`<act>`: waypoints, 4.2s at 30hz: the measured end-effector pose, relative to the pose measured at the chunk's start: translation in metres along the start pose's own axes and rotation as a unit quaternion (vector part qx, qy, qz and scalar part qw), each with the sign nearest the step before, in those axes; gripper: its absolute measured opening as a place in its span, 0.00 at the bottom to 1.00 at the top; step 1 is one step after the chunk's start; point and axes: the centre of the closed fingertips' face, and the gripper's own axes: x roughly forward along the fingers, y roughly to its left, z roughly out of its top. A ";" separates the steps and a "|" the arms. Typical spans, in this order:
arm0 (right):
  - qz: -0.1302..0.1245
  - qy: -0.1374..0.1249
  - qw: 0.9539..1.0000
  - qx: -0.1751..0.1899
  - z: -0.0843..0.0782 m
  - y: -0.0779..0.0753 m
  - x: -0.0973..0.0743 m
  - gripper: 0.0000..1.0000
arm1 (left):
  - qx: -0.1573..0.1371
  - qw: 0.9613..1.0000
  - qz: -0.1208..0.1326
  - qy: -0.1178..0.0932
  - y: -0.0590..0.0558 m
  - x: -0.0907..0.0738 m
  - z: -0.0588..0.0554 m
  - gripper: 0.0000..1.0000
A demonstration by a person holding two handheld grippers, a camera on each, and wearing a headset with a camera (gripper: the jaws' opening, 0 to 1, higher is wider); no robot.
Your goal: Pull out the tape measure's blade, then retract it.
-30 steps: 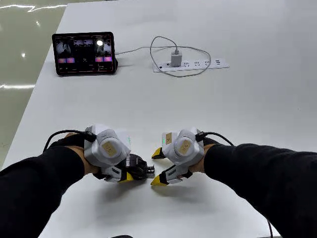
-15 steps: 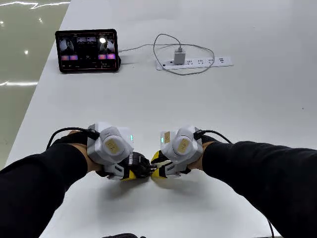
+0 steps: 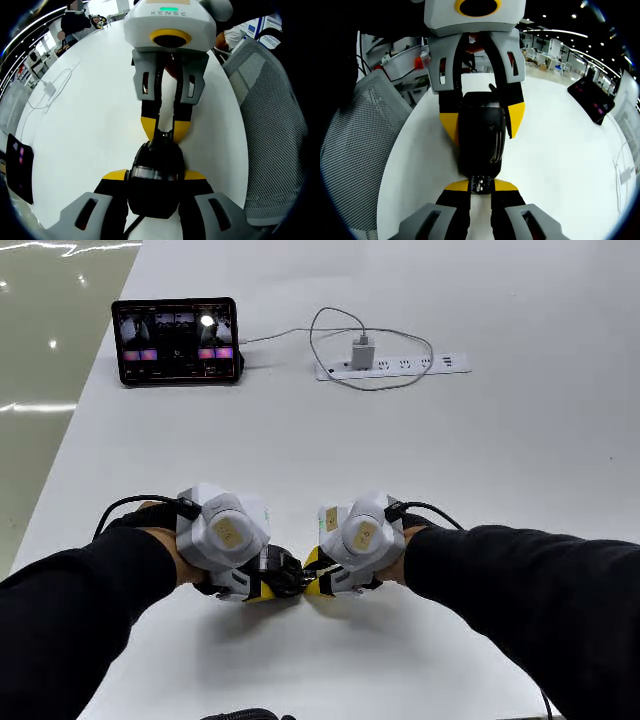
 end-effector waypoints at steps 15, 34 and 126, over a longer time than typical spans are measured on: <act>-0.008 0.009 1.000 0.007 -0.002 0.000 -0.002 0.11 | 0.002 1.000 -0.001 0.003 0.000 -0.001 -0.001 0.34; -0.011 0.017 1.000 0.014 -0.011 -0.001 -0.011 0.11 | -0.004 1.000 -0.001 0.004 0.000 -0.002 -0.002 0.34; -0.011 0.032 0.999 0.033 -0.042 -0.001 -0.041 0.11 | -0.011 1.000 0.001 0.007 0.000 0.001 -0.003 0.33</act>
